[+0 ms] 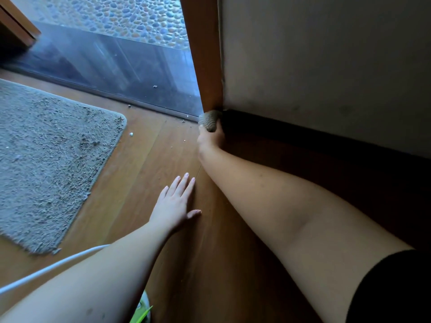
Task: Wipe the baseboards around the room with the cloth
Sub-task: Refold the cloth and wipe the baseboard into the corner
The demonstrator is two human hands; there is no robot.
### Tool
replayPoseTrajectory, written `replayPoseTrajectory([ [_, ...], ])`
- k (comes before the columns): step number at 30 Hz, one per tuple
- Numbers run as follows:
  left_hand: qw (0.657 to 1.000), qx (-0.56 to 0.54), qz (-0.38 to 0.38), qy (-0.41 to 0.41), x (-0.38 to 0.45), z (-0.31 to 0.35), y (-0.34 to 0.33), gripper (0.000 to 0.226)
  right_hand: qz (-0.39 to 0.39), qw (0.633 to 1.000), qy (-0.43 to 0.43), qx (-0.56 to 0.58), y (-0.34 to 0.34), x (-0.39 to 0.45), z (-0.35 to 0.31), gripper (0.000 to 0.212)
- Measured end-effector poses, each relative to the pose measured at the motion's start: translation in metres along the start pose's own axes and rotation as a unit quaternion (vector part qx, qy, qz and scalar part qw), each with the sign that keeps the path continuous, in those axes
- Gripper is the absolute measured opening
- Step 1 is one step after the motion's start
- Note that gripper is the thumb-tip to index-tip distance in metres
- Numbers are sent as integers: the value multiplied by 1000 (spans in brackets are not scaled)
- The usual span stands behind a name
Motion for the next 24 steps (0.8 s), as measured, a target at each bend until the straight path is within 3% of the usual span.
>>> replayPoseTrajectory([
  [3,1000,6,8,-12,7,3,1,94,-76,993,82,-43,14,-12,-4,56],
  [5,1000,2,16,-12,11,3,0,93,-90,991,86,-55,35,-24,0,56],
  [9,999,6,34,-19,18,17,2,91,-34,990,102,-90,99,-24,3,55],
  [14,995,-26,50,-88,36,71,18,94,2,973,140,-186,178,-32,-14,51],
  [20,981,-4,-2,-193,51,155,22,109,30,958,147,-244,284,-45,-24,53],
  [24,966,3,8,-257,53,225,31,110,139,951,124,-248,388,-66,-13,53],
])
Point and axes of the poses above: each hand's wrist, its own x-axis towards the middle knuckle, its own y-axis out of the back of the hand, z = x × y, the point moved 5 cm from there along x, towards the middle knuckle, and after that the axes turned 1 degree about -z, right-handed, at the moved point
